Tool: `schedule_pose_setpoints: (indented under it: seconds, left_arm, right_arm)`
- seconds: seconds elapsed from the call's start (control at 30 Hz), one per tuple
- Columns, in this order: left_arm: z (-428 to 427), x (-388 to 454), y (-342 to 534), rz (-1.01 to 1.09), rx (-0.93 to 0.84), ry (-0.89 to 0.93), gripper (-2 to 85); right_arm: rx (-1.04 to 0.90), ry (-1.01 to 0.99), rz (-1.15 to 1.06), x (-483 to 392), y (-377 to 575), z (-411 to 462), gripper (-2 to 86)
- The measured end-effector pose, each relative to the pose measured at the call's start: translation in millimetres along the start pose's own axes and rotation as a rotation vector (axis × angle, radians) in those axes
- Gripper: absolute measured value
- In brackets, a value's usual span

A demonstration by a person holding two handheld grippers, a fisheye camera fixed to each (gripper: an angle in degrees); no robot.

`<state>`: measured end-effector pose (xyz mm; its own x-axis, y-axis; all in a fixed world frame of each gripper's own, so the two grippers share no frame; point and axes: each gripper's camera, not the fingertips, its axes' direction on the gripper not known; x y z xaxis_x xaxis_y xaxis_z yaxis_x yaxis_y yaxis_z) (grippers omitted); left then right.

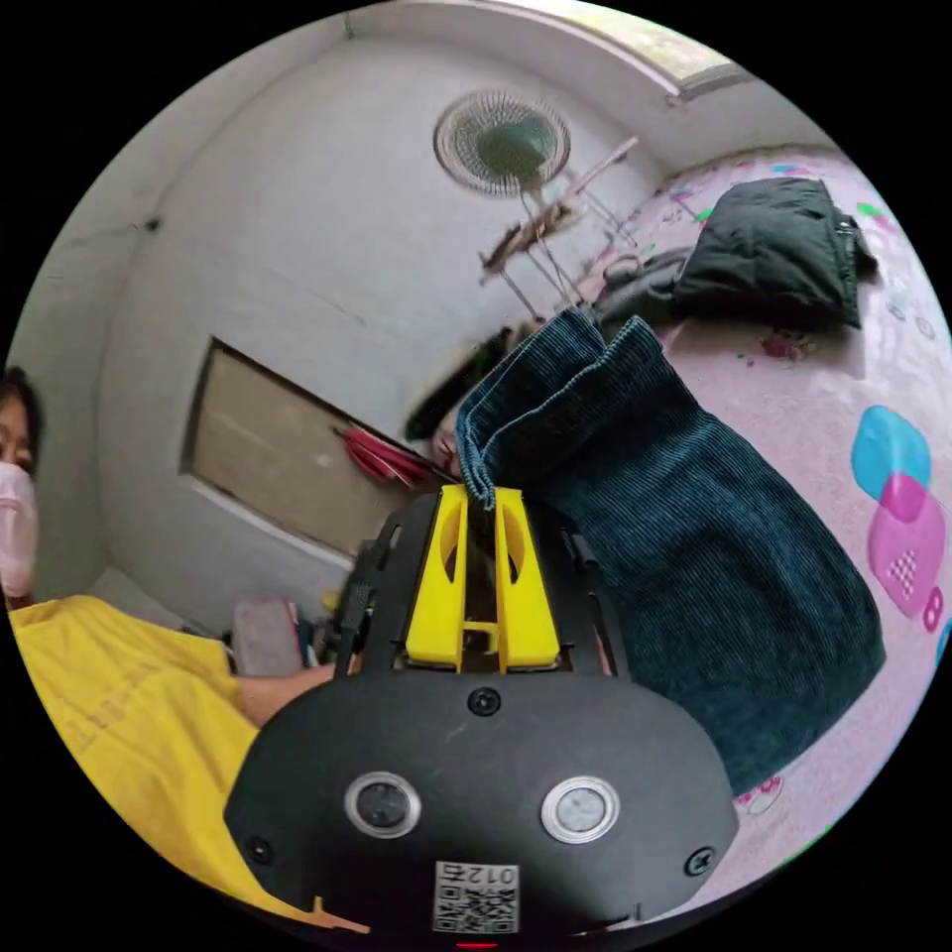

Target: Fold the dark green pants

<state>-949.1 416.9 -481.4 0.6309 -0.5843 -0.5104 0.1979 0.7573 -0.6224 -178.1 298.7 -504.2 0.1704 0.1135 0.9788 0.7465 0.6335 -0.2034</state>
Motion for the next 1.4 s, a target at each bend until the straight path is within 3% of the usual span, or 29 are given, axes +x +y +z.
schedule_pose_setpoints:
  seconds: [0.13, 0.3, 0.5, 0.63, 0.8, 0.93, 1.07, 1.27, 1.4]
  left_arm:
    - [-35.3, -44.4, 24.7, -0.122, 0.03, -0.023, 0.3]
    - [-72.3, -67.3, 39.5, -0.169, 0.074, -0.035, 0.3]
    - [-81.1, -21.8, -13.1, 0.073, 0.051, -0.095, 0.3]
    - [-66.2, 32.7, -64.1, 0.307, 0.003, -0.195, 0.3]
    - [-17.8, 76.9, -119.9, 0.497, -0.163, -0.487, 0.1]
    - [-1.3, 63.9, -129.3, 0.491, -0.25, -0.564, 0.0]
    - [-4.9, 48.4, -134.8, 0.417, -0.266, -0.431, -0.1]
    - [-13.8, 46.8, -133.4, 0.37, -0.271, -0.335, -0.1]
    - [-38.9, 85.6, -120.0, 0.44, -0.177, -0.465, -0.1]
  right_arm:
    - [-0.365, 0.253, 0.093, 36.8, -17.9, 184.3, 4.6]
    - [-0.489, 0.29, 0.006, 26.4, -38.6, 242.5, 9.1]
    - [-0.371, 0.256, -0.083, 5.0, -56.3, 163.3, 8.2]
    - [-0.179, 0.343, 0.181, 61.8, -28.9, 70.3, 5.5]
    - [-0.007, 0.433, 0.419, 99.8, 34.4, -1.9, 2.3]
    - [-0.086, 0.434, 0.446, 113.9, 59.4, 17.6, 1.1]
    - [-0.306, 0.606, 0.348, 137.3, 69.8, 81.1, 0.3]
    - [-0.389, 0.604, 0.296, 148.5, 55.3, 94.4, 0.0]
    - [-0.224, 0.618, 0.308, 138.6, 42.3, 47.6, 0.0]
